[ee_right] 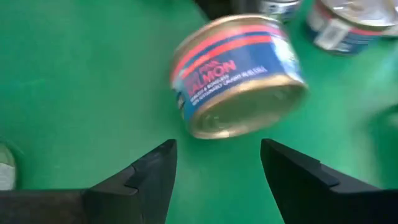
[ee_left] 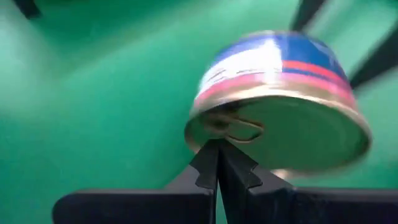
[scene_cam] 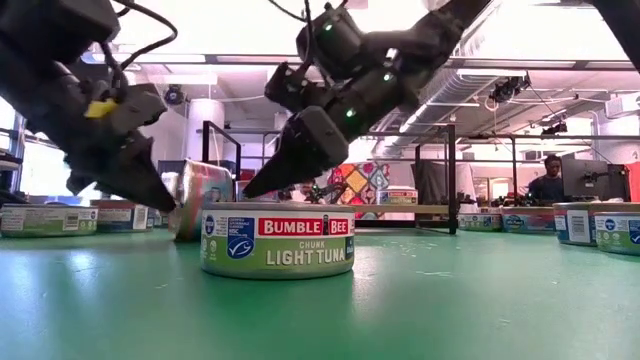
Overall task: Stack canned seafood by type on shelf
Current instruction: Put the blue pink tuna can on the shelf
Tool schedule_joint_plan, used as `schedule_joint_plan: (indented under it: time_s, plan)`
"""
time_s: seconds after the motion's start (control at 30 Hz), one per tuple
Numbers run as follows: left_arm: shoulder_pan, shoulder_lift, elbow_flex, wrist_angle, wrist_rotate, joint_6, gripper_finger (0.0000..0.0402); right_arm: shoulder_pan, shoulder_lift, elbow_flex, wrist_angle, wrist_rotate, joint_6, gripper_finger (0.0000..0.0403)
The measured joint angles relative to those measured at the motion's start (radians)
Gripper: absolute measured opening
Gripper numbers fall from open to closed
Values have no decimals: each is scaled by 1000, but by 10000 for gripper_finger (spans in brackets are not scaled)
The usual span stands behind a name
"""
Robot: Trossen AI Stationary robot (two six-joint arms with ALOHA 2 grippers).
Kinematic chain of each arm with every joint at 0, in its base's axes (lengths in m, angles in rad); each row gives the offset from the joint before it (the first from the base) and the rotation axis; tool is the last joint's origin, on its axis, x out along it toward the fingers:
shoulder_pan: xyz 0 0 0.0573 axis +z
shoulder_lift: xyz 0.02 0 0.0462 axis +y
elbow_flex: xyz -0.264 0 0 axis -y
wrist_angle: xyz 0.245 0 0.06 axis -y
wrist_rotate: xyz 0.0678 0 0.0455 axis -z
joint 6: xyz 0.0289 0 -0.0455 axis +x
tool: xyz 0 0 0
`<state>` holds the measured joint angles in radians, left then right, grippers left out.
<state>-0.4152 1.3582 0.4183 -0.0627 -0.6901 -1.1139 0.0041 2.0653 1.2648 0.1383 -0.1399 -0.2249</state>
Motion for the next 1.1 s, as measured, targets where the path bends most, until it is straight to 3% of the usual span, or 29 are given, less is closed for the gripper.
schedule_joint_plan:
  time_s: [0.2, 0.37, 0.53, 0.67, 0.83, 1.1]
  plan:
    - [67, 3, 0, 134, 12, 156, 0, 48, 32, 61, -10, -52, 6, 227]
    - [82, 3, 0, 189, 48, 236, 0, 95, 1, 119, -175, -17, -33, 227]
    - [82, 3, 0, 190, 52, 260, 0, 131, -22, 186, -321, 172, -133, 227]
    - [82, 3, 0, 193, 52, 262, 0, 111, -22, 194, -305, 266, -204, 227]
    - [82, 3, 0, 193, 52, 273, 0, 51, -22, 194, -299, 217, -226, 245]
    - [82, 3, 0, 194, 52, 281, 0, -15, 6, 194, -234, 60, -320, 322]
